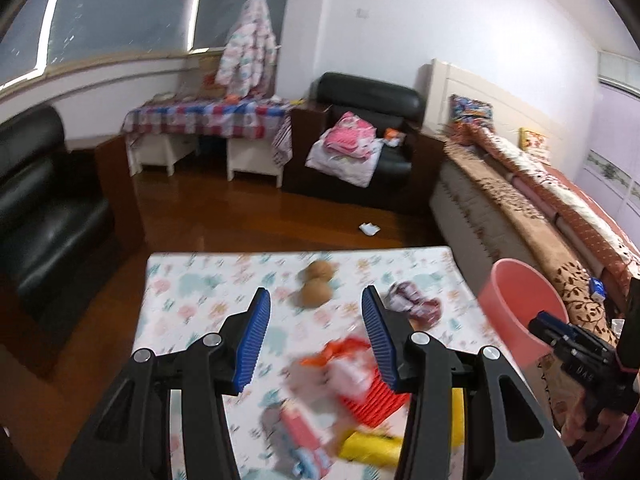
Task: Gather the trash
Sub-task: 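Move both tools back over the table, then grasp the white plastic bag with the left tool while the right tool grasps the crumpled red wrapper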
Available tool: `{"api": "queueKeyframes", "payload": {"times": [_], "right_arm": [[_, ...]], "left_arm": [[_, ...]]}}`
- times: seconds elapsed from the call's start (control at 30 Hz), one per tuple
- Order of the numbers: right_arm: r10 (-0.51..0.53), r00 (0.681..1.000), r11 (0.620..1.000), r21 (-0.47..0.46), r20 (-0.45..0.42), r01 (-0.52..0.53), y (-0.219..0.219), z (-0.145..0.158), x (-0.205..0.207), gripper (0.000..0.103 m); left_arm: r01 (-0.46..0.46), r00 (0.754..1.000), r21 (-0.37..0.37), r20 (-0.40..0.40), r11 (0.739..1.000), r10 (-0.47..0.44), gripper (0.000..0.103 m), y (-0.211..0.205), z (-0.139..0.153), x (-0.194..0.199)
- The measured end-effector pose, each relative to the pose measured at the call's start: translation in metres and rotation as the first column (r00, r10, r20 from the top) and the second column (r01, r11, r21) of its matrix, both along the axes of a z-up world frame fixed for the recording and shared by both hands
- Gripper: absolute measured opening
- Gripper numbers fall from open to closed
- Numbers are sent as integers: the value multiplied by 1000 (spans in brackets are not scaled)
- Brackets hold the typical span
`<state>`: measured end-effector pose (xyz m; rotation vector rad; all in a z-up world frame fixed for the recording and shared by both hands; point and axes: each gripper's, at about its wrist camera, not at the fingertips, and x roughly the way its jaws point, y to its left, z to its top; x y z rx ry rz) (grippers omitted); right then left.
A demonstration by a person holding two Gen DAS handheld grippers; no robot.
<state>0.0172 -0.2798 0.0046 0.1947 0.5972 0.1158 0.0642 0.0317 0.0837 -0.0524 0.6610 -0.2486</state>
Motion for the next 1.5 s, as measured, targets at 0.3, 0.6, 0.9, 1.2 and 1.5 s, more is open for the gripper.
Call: {"api": "queueKeyframes", "payload": {"times": [0.3,0.6,0.9,1.2,1.5], "right_arm": [[51,998,998,30,-32,-50,12,-11,7,34],[154,985,986,77,-73,-148,28,-21,13,43],[252,966,966,78,-65,-247,51,-17,24,49],[192,977,981,58,-94,-187,40,-26,47,49],[190,973,981,-13,-130,-194,49,-38,90,49]], "left_arm": [[20,984,-115,-173,993,-40,47,-3,-48,-6],[60,967,-54,-245,997,-71,47,-55,-91,8],[56,962,-69,-264,996,-72,24,-51,-109,25],[29,972,-62,-232,998,-42,18,-21,-101,14],[-30,981,-107,-195,994,8,18,5,-86,6]]}}
